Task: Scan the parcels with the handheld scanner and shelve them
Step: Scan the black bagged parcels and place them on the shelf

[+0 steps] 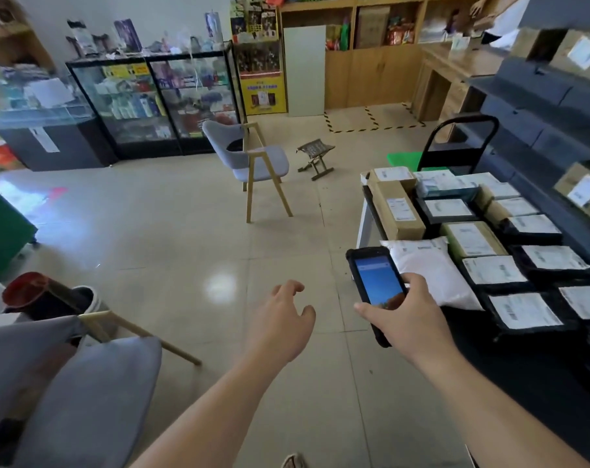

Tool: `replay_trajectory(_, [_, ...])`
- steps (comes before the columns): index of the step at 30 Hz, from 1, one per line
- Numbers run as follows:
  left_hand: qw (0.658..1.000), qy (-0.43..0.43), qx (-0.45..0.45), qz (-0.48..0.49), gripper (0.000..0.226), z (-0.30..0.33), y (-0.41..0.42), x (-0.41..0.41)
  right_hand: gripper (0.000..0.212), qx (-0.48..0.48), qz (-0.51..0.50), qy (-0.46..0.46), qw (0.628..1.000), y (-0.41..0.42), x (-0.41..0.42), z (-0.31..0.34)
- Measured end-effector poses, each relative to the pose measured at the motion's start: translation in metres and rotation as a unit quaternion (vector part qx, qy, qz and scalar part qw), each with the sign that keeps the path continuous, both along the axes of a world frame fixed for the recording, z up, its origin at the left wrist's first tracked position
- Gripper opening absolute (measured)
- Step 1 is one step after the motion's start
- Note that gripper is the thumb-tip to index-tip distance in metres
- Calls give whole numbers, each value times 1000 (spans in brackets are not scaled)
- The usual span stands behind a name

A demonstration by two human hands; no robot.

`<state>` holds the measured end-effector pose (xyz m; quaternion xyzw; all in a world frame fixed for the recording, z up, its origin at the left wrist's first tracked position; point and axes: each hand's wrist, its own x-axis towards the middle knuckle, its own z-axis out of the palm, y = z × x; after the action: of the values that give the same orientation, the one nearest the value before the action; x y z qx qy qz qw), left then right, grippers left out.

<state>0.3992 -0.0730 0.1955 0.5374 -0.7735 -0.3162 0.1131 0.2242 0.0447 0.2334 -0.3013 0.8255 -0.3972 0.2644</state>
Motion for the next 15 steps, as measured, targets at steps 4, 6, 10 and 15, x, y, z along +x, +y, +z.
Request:
replay_trajectory(4, [1000,-2,8,-25,45,-1,-57,-19,84,7,-25,2,1000,-44,-11,-4])
replay_trajectory(6, [999,-2,12,-39,46,1,-78,-35,88,13,-37,2,999,-59,-20,-7])
replay_trajectory(10, [997,-6,3,-72,45,4,-111,-79,96,17,-70,-3,997,-85,-50,-12])
replay_trajectory(15, [993,-5,-2,-117,47,9,-136,-152,94,12,-101,-4,995,-101,-108,-14])
